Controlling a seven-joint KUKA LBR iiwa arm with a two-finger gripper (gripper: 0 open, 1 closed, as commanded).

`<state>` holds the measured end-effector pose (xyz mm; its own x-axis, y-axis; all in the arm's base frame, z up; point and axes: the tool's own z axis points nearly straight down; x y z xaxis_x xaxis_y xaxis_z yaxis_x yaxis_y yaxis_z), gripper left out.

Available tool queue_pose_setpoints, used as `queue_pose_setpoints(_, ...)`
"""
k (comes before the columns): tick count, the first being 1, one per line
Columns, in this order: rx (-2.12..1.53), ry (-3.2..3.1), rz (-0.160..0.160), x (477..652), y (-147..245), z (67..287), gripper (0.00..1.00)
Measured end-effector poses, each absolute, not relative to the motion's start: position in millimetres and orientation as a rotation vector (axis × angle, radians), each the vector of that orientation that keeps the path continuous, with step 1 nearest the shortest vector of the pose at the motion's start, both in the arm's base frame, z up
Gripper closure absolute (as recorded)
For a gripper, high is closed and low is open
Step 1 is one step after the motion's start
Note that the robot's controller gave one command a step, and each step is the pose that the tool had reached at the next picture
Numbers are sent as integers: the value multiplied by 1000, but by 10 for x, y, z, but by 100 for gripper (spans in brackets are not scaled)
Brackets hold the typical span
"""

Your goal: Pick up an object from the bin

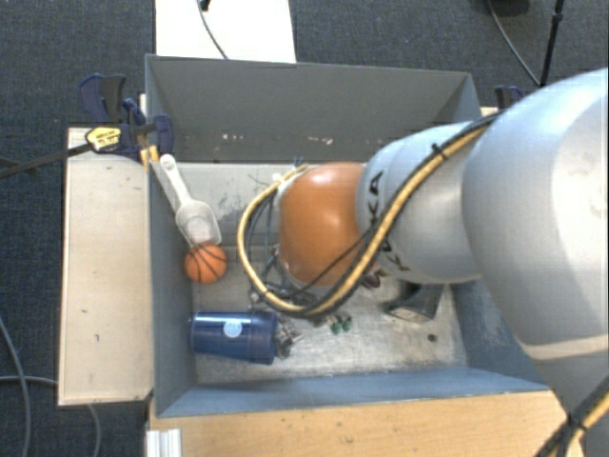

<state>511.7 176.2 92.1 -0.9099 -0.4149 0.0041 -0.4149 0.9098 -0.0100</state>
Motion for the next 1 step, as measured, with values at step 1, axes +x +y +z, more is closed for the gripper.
queue_pose_setpoints(1, 16, -3144, -1, 5402, 1713, 2192, 100)
